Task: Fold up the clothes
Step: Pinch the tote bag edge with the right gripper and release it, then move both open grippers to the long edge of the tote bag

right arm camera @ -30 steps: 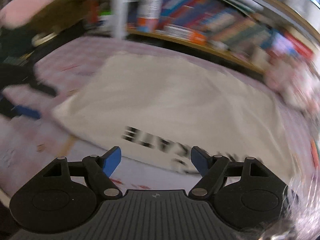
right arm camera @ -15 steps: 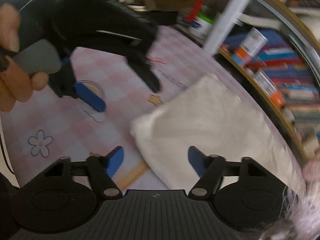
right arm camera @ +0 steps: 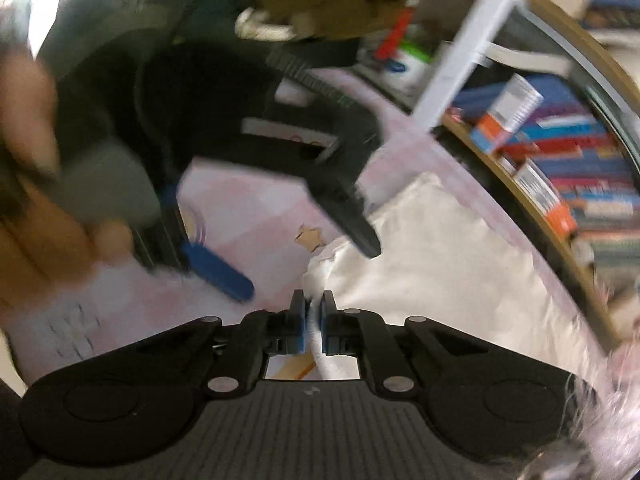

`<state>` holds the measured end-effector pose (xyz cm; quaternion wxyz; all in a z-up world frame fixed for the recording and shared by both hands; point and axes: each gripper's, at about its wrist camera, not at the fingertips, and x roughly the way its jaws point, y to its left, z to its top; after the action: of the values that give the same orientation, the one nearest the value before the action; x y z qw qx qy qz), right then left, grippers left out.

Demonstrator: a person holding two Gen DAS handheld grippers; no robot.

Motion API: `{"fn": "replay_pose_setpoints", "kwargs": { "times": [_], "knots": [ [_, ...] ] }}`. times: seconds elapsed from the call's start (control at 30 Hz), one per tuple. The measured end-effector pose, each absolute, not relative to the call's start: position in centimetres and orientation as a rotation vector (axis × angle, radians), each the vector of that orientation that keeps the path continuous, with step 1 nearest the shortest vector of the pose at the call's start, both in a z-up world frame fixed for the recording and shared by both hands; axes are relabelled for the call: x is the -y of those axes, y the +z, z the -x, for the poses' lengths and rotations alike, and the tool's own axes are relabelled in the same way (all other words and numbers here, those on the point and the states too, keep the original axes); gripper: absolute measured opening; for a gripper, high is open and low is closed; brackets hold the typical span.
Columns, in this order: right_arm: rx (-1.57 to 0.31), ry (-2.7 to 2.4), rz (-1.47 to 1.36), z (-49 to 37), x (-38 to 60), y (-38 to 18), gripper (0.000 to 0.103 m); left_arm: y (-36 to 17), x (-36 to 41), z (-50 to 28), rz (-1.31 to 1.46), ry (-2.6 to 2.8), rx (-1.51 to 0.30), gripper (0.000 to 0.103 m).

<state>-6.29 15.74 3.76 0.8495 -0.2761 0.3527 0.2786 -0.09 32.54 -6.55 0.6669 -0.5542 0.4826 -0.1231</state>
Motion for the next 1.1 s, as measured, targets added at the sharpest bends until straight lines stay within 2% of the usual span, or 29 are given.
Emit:
{"fn": "replay_pose_setpoints", "kwargs": {
  "times": [0.23,0.3,0.37,0.43,0.77,1.1],
  "knots": [
    [-0.783,0.558,0.458,5.9,-14.3,5.1,0.007,-7.6,-29.9,-1.5,1.341,-0.394,-1.056,0.087],
    [-0.801,0.551,0.440,6.3,-13.8,5.2,0.013,-7.5,-29.5,-1.6,1.332,-0.403,-1.046,0.085],
    [-0.808,0.535,0.431,6.5,-13.2,5.4,0.029,-7.5,-29.4,-1.6,1.324,-0.396,-1.046,0.083],
    [-0.822,0.525,0.402,6.6,-12.2,5.6,0.037,-7.7,-29.4,-1.6,1.329,-0.387,-1.047,0.081],
    [-0.900,0.387,0.315,4.7,-7.3,5.8,0.048,-8.1,-29.7,-1.1,1.302,-0.372,-1.048,0.070],
    [-0.930,0.295,0.278,2.5,-4.8,5.8,0.057,-8.5,-29.9,-0.9,1.286,-0.352,-1.056,0.054]
  ]
}}
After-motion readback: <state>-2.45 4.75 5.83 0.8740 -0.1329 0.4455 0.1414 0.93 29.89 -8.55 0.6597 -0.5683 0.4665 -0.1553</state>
